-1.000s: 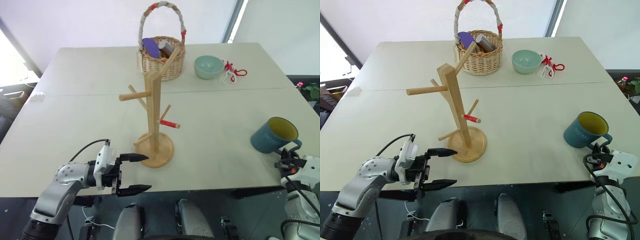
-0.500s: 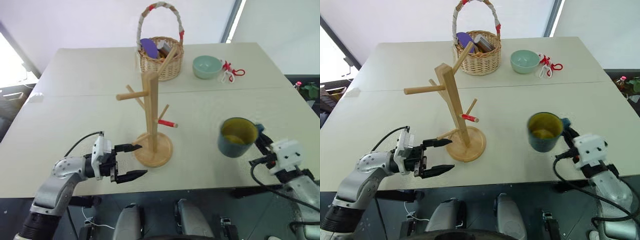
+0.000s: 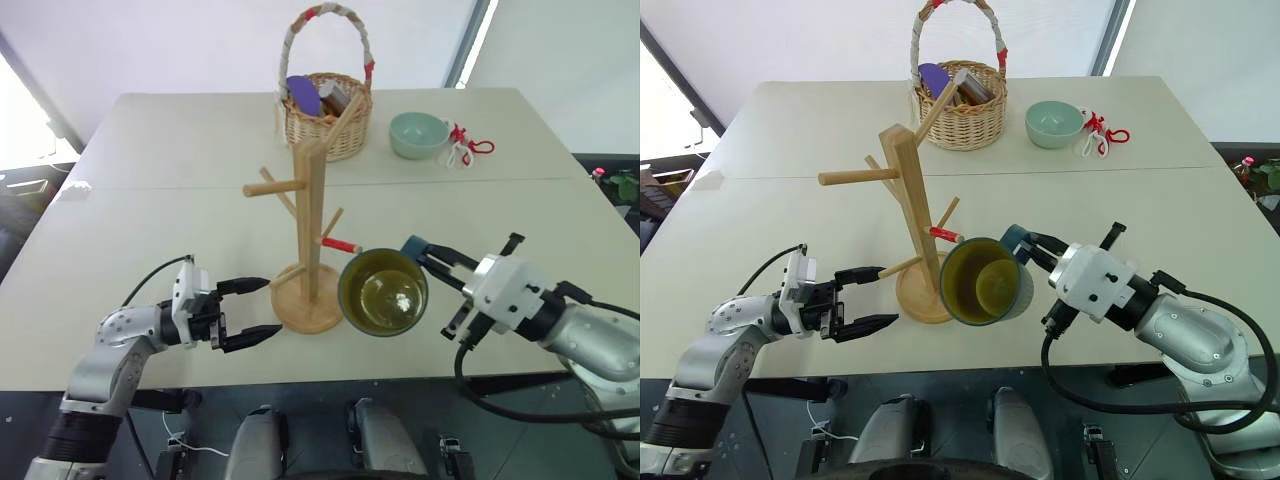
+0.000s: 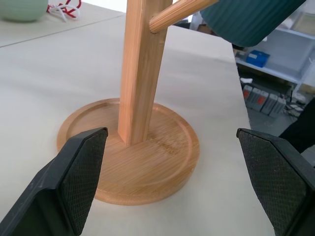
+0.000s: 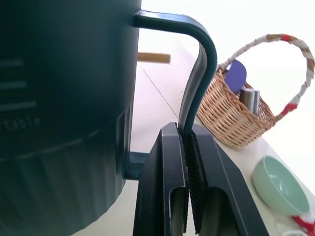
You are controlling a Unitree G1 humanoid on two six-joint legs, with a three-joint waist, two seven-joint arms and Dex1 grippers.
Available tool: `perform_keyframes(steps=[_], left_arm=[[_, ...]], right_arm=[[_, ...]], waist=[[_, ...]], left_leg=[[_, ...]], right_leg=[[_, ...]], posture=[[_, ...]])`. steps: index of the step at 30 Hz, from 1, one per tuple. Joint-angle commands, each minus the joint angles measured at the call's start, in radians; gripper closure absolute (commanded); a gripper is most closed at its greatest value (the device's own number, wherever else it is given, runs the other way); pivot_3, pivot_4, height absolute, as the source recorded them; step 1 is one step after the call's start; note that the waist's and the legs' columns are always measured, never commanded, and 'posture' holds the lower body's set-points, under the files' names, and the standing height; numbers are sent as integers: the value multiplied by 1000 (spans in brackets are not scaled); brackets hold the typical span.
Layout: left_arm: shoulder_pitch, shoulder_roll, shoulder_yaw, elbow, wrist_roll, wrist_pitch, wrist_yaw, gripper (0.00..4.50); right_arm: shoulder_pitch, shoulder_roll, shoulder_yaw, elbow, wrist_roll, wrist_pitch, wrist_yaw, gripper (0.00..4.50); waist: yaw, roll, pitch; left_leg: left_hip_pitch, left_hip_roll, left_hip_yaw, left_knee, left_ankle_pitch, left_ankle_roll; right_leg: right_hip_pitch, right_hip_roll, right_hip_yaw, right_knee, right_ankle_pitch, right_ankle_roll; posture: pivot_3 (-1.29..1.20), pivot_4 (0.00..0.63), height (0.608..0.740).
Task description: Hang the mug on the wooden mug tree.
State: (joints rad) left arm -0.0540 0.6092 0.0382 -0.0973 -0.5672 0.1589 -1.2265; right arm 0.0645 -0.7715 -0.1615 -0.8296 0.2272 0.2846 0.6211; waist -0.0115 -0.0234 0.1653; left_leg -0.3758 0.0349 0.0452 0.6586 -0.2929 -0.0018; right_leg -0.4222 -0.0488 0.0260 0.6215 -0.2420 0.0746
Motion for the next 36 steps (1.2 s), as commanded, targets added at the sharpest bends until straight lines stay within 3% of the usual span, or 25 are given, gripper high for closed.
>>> perform_keyframes(steps=[1, 18, 36], left_arm=[[-21, 22, 48, 7, -12, -30, -27, 0], [-95, 123, 136, -51, -126, 102, -96, 0], [-74, 129, 186, -94, -174, 143, -89, 0]], right_arm=[[-51, -27, 4, -65, 31, 30, 27, 4461], [-278, -18, 169, -47, 21, 131, 37, 4461], [-385, 32, 264, 44, -50, 157, 40, 4461]], waist=[[0, 0, 0], [-1, -2, 1], [-2, -2, 1]], left_leg=[[0, 0, 0, 0, 0, 0], [0, 1, 0, 2, 0, 0], [0, 1, 0, 3, 0, 0]], right_leg=[[0, 0, 0, 0, 0, 0], [-1, 0, 0, 3, 0, 0], [-2, 0, 0, 5, 0, 0]], posture=[[0, 150, 740], [0, 150, 740], [0, 150, 740]])
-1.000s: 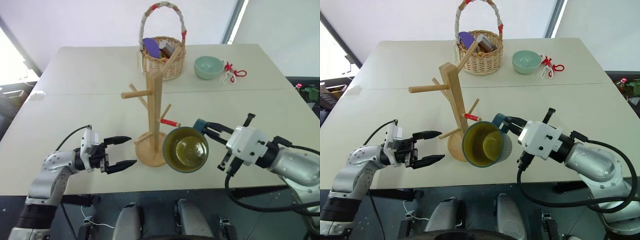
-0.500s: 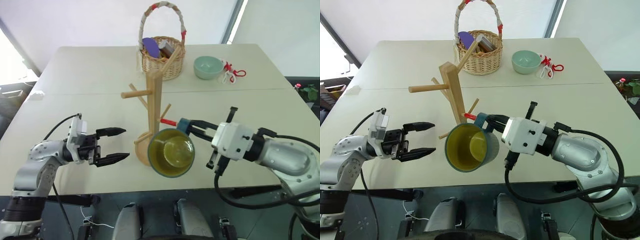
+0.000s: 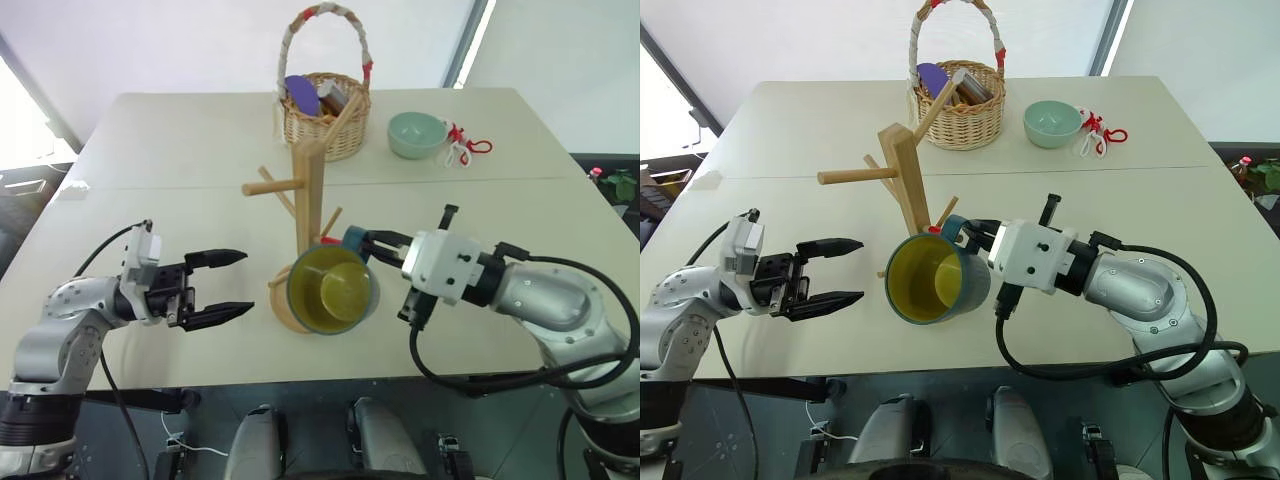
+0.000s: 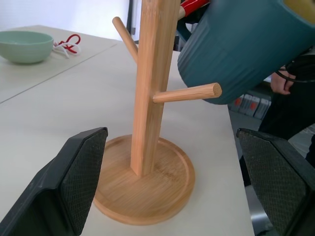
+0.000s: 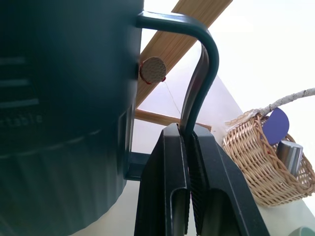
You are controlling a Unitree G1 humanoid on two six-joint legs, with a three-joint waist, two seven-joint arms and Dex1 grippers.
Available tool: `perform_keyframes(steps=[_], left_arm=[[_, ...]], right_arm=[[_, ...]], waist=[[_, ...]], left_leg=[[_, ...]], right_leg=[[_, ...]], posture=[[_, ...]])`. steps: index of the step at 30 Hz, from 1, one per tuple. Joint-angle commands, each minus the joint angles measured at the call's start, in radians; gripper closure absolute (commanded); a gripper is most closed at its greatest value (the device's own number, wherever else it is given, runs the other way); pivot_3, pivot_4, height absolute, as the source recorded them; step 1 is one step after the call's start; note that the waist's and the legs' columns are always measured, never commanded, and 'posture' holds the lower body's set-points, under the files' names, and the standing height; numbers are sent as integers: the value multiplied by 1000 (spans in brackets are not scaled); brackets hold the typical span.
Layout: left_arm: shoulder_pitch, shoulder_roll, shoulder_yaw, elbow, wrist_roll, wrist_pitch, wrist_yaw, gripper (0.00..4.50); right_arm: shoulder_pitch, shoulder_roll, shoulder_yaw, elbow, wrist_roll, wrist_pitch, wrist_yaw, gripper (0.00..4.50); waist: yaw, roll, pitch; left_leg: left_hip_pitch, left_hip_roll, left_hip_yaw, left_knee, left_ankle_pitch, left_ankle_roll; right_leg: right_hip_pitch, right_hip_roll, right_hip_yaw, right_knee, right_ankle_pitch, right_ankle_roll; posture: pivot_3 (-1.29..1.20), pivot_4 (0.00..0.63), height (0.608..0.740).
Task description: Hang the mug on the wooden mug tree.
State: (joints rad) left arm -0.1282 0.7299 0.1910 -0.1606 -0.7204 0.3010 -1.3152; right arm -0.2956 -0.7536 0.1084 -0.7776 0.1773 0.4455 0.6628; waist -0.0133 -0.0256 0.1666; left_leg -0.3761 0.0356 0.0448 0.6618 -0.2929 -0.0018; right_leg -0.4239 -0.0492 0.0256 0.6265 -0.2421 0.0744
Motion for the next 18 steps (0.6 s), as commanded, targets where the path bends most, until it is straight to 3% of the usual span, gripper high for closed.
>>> perform_keyframes(steps=[1, 9, 18], left_arm=[[1, 8, 34, -31, -21, 2, 1, 0], [-2, 6, 30, -29, -21, 0, 7, 0], [-5, -20, 34, -12, -26, 1, 36, 0]], right_arm=[[-31, 16, -5, -3, -1, -3, -1, 4461], [-44, 16, -20, -14, 4, 6, 8, 479], [-24, -7, -180, -55, 114, 63, 34, 479]], waist=[[0, 0, 0], [0, 0, 0], [1, 0, 0]], left_leg=[[0, 0, 0, 0, 0, 0], [0, 0, 0, 0, 0, 0], [0, 0, 0, 0, 0, 0]], right_leg=[[0, 0, 0, 0, 0, 0], [0, 0, 0, 0, 0, 0], [0, 0, 0, 0, 0, 0]], posture=[[0, 150, 740], [0, 150, 740], [0, 150, 740]])
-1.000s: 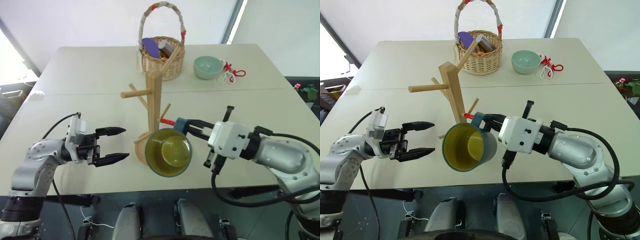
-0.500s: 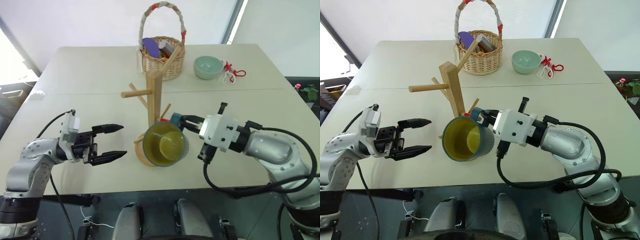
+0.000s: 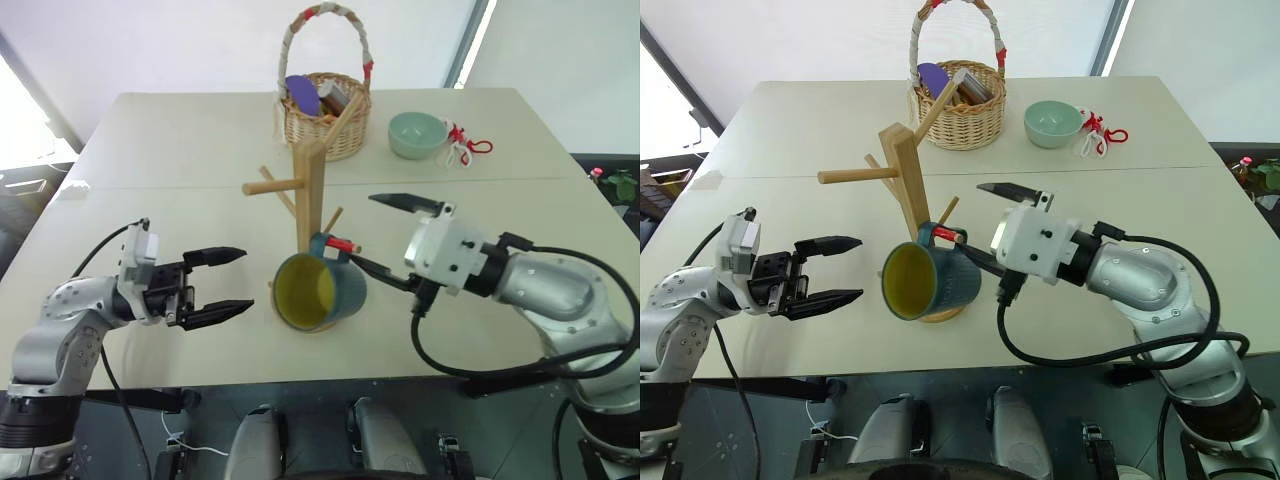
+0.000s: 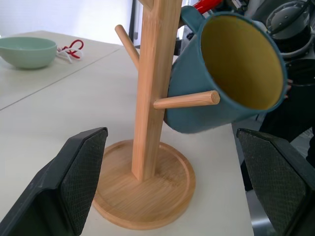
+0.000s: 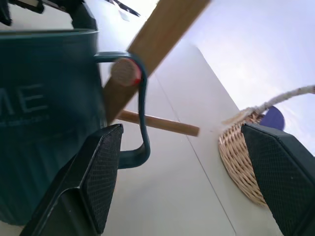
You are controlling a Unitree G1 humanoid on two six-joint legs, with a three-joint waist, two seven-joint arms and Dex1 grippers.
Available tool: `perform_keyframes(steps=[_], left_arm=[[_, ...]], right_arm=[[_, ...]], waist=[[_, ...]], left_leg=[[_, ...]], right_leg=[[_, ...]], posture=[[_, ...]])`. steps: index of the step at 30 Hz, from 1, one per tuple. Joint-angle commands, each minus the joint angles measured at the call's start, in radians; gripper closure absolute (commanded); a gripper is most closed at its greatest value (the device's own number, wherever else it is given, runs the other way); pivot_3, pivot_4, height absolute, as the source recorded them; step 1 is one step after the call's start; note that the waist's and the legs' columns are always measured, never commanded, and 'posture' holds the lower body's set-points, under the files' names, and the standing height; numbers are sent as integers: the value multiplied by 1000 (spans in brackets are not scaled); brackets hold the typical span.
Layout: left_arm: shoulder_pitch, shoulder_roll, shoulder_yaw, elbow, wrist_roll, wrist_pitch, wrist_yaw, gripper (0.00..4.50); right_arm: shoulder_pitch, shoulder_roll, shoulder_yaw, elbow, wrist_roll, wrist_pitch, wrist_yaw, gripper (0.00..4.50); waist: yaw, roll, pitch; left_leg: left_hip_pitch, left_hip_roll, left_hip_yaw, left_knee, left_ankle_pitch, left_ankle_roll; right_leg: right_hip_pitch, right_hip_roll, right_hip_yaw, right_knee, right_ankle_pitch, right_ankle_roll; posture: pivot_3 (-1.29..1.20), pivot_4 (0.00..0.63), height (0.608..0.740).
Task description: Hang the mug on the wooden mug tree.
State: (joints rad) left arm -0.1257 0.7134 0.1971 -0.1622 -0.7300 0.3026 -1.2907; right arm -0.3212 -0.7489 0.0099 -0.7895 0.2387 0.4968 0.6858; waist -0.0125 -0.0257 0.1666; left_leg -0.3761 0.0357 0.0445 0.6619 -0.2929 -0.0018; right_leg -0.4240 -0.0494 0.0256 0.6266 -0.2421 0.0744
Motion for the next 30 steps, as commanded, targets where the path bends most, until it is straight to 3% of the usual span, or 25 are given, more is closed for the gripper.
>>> perform_keyframes(steps=[1, 6, 15, 22, 30], left_arm=[[-4, -5, 28, -12, -15, -2, 12, 0], [6, -15, 39, -17, -14, -10, 29, 0], [13, -37, 65, -22, -24, -10, 71, 0], [16, -87, 99, -9, 9, -11, 215, 0], [7, -250, 110, 75, 199, -44, 639, 0]], right_arm=[[13, -18, -124, -40, 82, 17, 23, 479], [100, -33, -301, -22, 238, 80, 67, 479], [238, 109, -506, 97, 451, 86, -4, 479], [327, 191, -457, 193, 391, -18, -34, 479], [329, 323, -352, 407, 213, -240, -112, 479]], waist=[[0, 0, 0], [1, 0, 0], [-1, 0, 0], [-2, 0, 0], [-1, 0, 0]], left_leg=[[0, 0, 0, 0, 0, 0], [0, 0, 0, 0, 0, 0], [0, 0, 0, 0, 0, 0], [0, 0, 0, 0, 0, 0], [1, 0, 0, 1, 0, 0]], right_leg=[[0, 0, 0, 0, 0, 0], [0, 0, 0, 0, 0, 0], [0, 0, 1, 1, 0, 0], [0, 0, 1, 1, 0, 0], [1, 1, 1, 2, 0, 1]], posture=[[0, 150, 740], [0, 150, 740], [0, 150, 740], [0, 150, 740], [0, 150, 740]])
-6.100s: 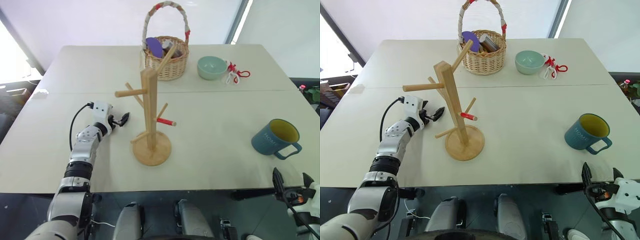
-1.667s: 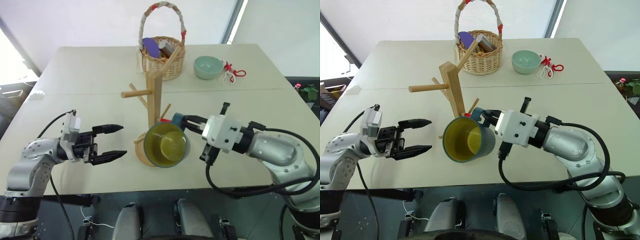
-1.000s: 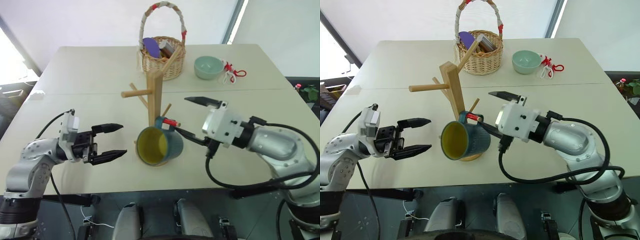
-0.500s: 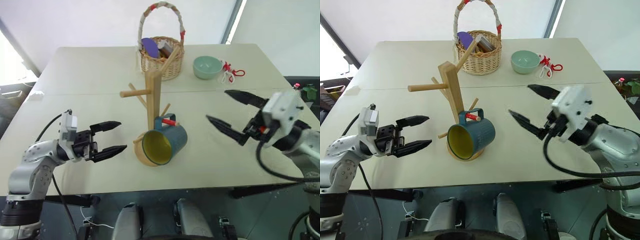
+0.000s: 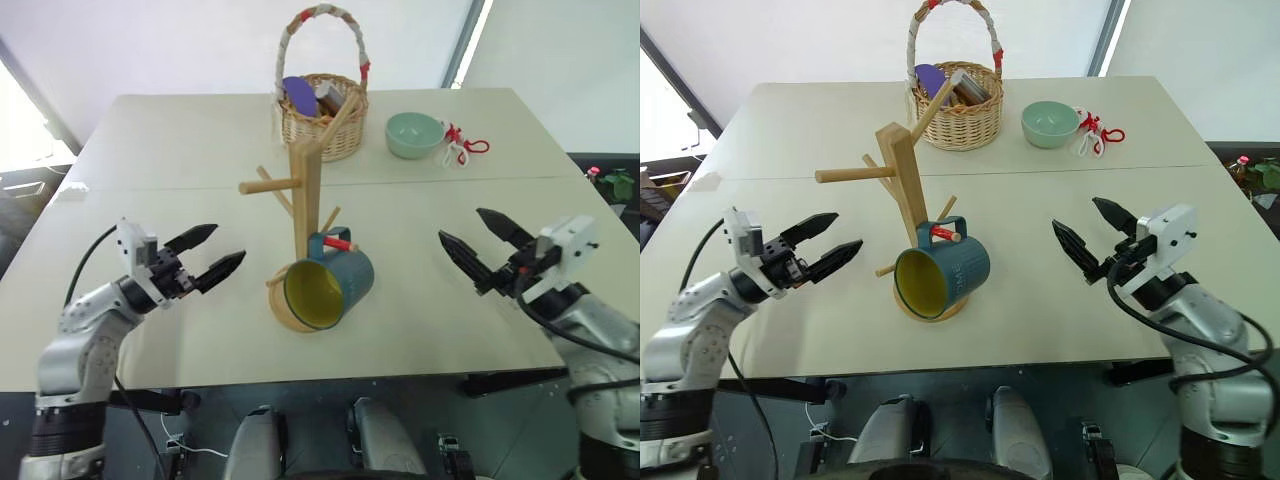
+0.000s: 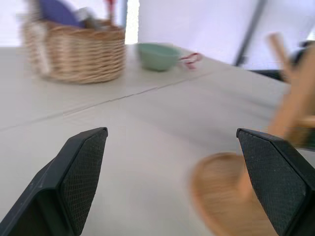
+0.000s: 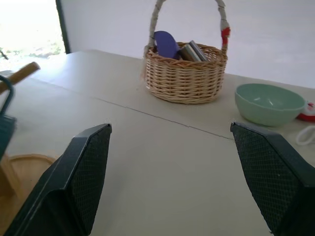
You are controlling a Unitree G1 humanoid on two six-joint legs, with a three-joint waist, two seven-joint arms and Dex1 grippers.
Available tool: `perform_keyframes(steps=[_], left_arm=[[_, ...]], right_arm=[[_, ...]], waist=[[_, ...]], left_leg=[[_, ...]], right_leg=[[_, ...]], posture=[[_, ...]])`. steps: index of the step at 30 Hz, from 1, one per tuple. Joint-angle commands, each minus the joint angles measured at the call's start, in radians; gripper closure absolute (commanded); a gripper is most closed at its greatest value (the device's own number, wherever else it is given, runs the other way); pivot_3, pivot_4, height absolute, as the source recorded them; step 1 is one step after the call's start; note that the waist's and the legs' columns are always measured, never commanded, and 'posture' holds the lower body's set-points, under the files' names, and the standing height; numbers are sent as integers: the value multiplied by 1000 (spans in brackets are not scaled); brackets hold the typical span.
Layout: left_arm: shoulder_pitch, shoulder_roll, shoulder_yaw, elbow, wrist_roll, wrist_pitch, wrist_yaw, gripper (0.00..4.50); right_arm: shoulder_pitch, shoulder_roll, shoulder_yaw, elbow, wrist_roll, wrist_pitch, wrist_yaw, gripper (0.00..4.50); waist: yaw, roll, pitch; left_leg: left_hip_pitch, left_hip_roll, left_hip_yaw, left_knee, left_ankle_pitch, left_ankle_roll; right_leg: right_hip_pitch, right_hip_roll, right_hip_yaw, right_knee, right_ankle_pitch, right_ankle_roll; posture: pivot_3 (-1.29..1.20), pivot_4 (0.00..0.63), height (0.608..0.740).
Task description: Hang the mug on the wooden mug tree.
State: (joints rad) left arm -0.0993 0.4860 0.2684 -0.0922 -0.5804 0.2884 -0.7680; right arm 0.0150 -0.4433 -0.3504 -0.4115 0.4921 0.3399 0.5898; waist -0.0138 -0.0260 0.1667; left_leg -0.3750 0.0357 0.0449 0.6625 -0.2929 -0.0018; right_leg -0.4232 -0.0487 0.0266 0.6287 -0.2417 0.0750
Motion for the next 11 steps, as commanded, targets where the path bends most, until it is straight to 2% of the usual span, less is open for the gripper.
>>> perform_keyframes(steps=[1, 6, 11], left_arm=[[-30, -43, 39, 18, 70, -33, 168, 0], [-38, -89, 12, 71, 152, -90, 254, 0], [-36, -111, 14, 92, 150, -118, 239, 0]], right_arm=[[-11, 29, 14, 57, -51, -107, -21, 479], [-31, 54, 29, 162, -85, -196, -32, 479], [-35, 58, 46, 235, -103, -258, -17, 479]], waist=[[0, 0, 0], [1, 0, 0], [0, 0, 0]], left_leg=[[0, 0, 0, 0, 0, 0], [0, 0, 1, 0, 0, 0], [0, 0, 2, 0, 0, 0]], right_leg=[[0, 0, 0, 0, 0, 0], [0, 0, 0, 0, 0, 0], [0, 0, 0, 0, 0, 0]], posture=[[0, 150, 740], [0, 150, 740], [0, 150, 740]])
